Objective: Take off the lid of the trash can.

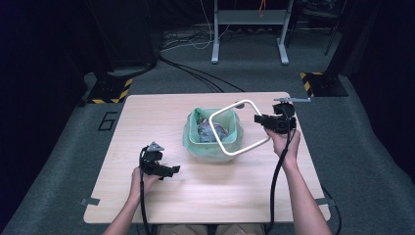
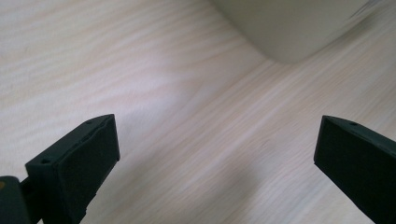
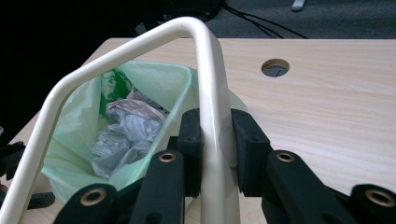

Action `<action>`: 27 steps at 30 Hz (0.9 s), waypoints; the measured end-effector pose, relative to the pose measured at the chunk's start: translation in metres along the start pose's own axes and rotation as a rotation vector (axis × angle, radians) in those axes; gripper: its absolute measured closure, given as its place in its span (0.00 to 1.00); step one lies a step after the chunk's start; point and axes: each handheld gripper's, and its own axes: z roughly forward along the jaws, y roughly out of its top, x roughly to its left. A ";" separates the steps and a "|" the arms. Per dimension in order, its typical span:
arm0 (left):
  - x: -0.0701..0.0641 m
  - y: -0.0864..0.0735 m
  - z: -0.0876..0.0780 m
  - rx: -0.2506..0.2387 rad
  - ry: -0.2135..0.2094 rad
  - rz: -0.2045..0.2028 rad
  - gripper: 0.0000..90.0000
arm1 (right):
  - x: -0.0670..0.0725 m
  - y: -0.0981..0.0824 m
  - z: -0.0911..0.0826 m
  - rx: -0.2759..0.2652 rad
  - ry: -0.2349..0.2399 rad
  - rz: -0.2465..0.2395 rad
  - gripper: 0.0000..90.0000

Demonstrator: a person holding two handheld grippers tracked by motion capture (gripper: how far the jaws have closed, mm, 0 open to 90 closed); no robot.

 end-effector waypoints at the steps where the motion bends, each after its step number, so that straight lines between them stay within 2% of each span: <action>1: 0.002 -0.003 0.002 -0.005 -0.004 -0.010 0.00 | -0.001 0.000 -0.001 -0.002 0.001 0.006 0.83; 2: 0.002 -0.006 0.004 -0.002 0.000 -0.021 0.00 | -0.002 0.000 -0.003 -0.003 -0.002 0.006 0.83; 4: 0.003 -0.011 0.006 -0.023 0.011 -0.019 0.00 | -0.005 -0.001 -0.005 -0.005 -0.008 0.008 0.83; 7: 0.003 -0.013 0.007 -0.041 0.029 0.000 0.00 | -0.009 -0.002 -0.007 -0.002 -0.016 0.018 0.83; 9: 0.002 -0.017 0.009 -0.069 0.065 0.035 0.00 | -0.012 -0.004 -0.009 -0.005 -0.022 0.022 0.83; 10: 0.001 -0.021 0.009 -0.076 0.117 0.054 0.01 | -0.013 -0.004 -0.010 -0.008 -0.023 0.028 0.83; 11: 0.000 -0.021 0.009 -0.059 0.148 0.066 0.01 | -0.014 -0.005 -0.011 -0.011 -0.025 0.026 0.83; 16: 0.001 -0.022 0.009 -0.062 0.143 0.073 0.01 | -0.018 -0.008 -0.012 -0.022 -0.022 0.045 0.83; 21: -0.001 -0.023 0.008 -0.065 0.175 0.046 0.01 | -0.020 -0.011 -0.009 -0.011 -0.029 0.045 0.83; 27: -0.001 -0.023 0.008 -0.066 0.185 0.038 0.01 | -0.024 -0.013 -0.007 -0.007 -0.038 0.054 0.83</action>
